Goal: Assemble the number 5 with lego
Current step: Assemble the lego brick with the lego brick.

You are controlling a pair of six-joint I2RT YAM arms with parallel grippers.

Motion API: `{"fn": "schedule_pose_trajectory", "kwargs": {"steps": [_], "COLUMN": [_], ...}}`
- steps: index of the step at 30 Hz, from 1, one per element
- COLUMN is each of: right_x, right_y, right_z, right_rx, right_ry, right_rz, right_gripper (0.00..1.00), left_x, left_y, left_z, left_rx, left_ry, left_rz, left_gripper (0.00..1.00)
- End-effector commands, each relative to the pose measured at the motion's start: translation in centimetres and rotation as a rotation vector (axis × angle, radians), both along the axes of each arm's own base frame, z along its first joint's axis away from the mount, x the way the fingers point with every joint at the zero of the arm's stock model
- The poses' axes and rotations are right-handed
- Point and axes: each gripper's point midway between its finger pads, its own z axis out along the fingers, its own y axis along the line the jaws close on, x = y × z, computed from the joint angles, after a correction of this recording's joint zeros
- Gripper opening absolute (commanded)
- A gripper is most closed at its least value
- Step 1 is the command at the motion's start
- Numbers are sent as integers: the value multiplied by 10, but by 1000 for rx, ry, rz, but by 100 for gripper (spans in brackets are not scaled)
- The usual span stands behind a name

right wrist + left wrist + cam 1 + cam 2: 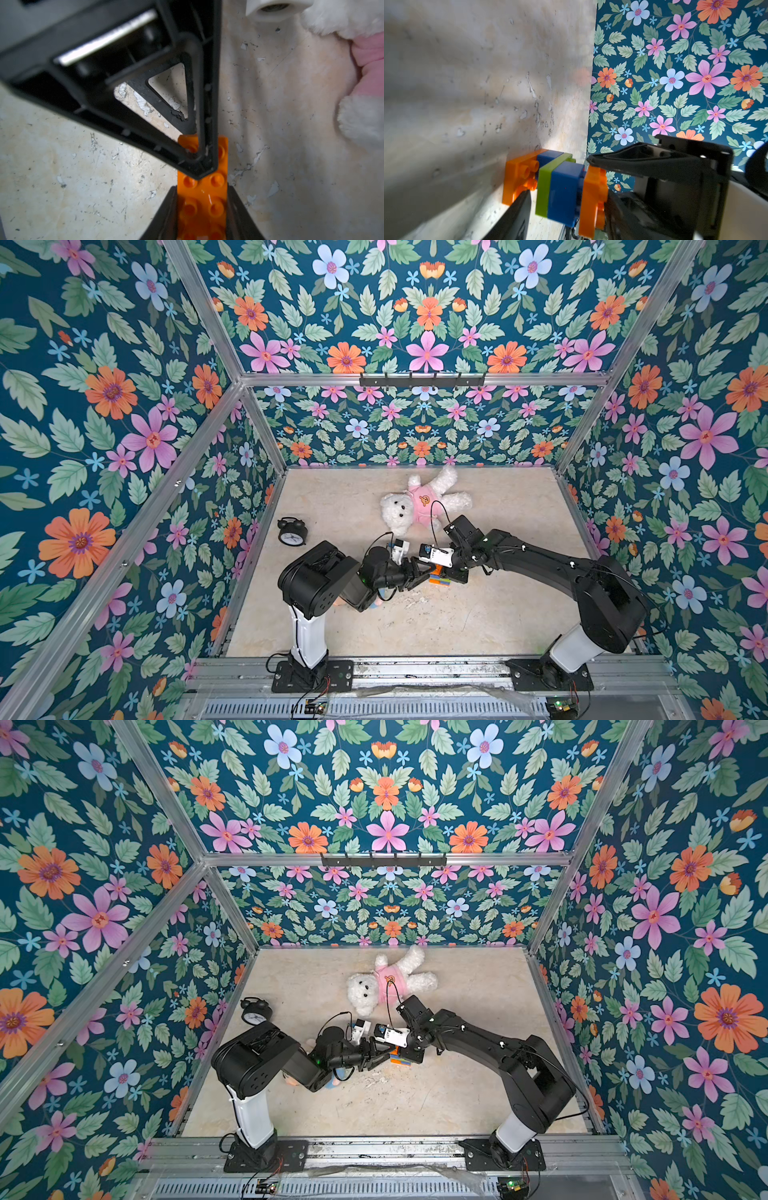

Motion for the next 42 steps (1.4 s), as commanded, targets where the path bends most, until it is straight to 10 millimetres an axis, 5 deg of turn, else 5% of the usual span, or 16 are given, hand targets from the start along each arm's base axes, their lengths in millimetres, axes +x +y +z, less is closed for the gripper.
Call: {"fn": "schedule_pose_trajectory", "kwargs": {"steps": [1,15,25,42], "right_x": [-7,-8,-17,-14], "right_y": [-9,-11,-16,-18], "right_z": [-5,3,-10,-9], "right_rx": [-46,-27,-40,-49], "right_ry": [27,5,51,36], "right_rz": [-2,-5,-46,-58], "right_gripper": [14,14,14,14], "left_x": [-1,1,-1,-4], "left_y": [-2,-6,-8,-11], "left_z": [5,8,2,-1], "left_rx": [-15,-5,14,28], "left_ry": [-22,-35,-30,-43], "left_rz": [-18,-41,-67,-111], "left_gripper": [63,66,65,49]}}
